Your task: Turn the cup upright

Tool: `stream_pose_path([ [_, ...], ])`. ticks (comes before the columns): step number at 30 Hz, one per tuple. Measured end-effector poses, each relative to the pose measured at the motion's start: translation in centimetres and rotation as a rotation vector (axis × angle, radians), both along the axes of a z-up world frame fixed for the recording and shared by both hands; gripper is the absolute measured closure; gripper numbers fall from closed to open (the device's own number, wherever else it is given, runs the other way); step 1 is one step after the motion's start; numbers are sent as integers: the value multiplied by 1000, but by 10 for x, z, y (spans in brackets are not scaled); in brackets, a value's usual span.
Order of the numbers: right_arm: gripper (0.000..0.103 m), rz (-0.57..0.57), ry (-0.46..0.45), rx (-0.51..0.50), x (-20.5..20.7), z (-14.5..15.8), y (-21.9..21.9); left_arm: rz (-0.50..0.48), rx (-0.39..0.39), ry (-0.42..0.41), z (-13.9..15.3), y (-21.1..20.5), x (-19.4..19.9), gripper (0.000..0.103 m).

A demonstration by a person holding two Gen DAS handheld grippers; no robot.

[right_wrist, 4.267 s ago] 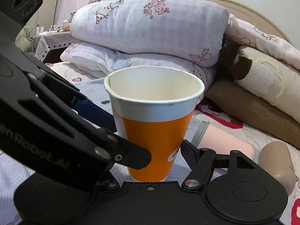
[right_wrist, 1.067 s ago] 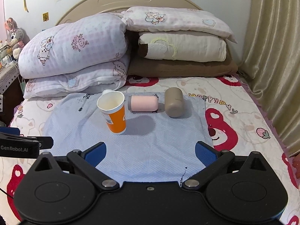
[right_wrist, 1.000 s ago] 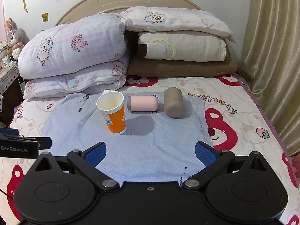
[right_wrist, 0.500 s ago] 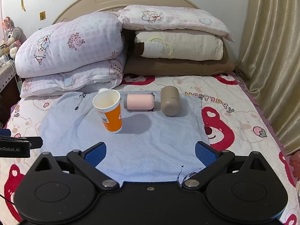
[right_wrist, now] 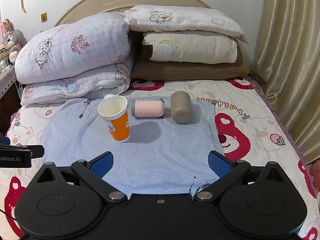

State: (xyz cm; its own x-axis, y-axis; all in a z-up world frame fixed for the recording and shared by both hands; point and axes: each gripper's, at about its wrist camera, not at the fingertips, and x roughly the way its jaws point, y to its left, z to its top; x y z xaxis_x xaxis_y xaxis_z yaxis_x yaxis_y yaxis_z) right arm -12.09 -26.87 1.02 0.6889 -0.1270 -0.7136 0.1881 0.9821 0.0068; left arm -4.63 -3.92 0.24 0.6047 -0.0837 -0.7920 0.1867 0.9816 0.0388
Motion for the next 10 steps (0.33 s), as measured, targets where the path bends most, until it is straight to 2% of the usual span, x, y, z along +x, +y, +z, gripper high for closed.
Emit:
stream_pose_path([
  [10,1,-1,-1,-1,0,0,0,4,-2,3,0,2,-2,1],
])
